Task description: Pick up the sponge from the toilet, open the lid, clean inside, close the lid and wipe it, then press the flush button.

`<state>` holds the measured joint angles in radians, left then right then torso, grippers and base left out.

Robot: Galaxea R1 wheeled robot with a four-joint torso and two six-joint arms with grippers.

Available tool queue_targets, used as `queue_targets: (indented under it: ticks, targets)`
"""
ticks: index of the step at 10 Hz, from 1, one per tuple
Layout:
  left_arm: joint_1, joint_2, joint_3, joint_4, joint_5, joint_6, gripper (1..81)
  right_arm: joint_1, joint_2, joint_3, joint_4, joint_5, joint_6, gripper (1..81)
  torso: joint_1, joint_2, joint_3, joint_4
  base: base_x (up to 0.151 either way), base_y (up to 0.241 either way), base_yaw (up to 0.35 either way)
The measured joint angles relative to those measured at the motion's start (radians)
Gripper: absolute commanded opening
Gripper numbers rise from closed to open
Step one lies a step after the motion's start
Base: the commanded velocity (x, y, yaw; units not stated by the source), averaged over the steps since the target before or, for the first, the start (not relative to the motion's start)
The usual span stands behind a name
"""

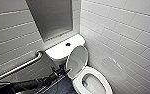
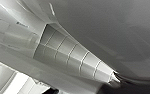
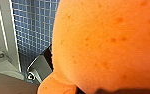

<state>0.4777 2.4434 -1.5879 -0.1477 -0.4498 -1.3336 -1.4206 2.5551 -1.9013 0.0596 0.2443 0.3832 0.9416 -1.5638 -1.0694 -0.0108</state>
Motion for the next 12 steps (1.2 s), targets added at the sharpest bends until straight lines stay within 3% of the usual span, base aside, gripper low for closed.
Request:
queue_targets:
  ticks: [2,3,5,6,9,12]
  targets:
    - [0.027,-0.054,0.035,0.062,-0.007,0.017,81.1,0.000,0.000,0.000,0.000,0.000,0.000,1.0,0.000,0.000,0.000,0.000,0.000,0.000,0.000]
    - [0.054,-0.092,0.048,0.084,0.006,0.065,81.1,0.000,0.000,0.000,0.000,0.000,0.000,1.0,0.000,0.000,0.000,0.000,0.000,0.000,0.000]
    - [0.083,-0.194,0.079,0.091,0.006,0.072,81.1,0.002,0.000,0.000,0.000,0.001,0.000,1.0,0.000,0.000,0.000,0.000,0.000,0.000,0.000]
    - [0.086,-0.191,0.131,0.144,0.014,0.072,81.1,0.001,0.000,0.000,0.000,0.001,0.000,1.0,0.000,0.000,0.000,0.000,0.000,0.000,0.000]
    - [0.206,-0.240,0.182,0.423,0.146,0.072,81.1,-0.001,-0.004,0.000,-0.002,0.001,-0.001,1.0,0.000,0.000,0.000,0.000,0.000,0.000,0.000]
    - [0.305,-0.276,0.266,0.821,0.321,0.072,81.1,-0.001,-0.019,0.009,-0.016,-0.001,-0.017,1.0,0.000,0.000,0.000,0.000,0.000,0.000,0.000]
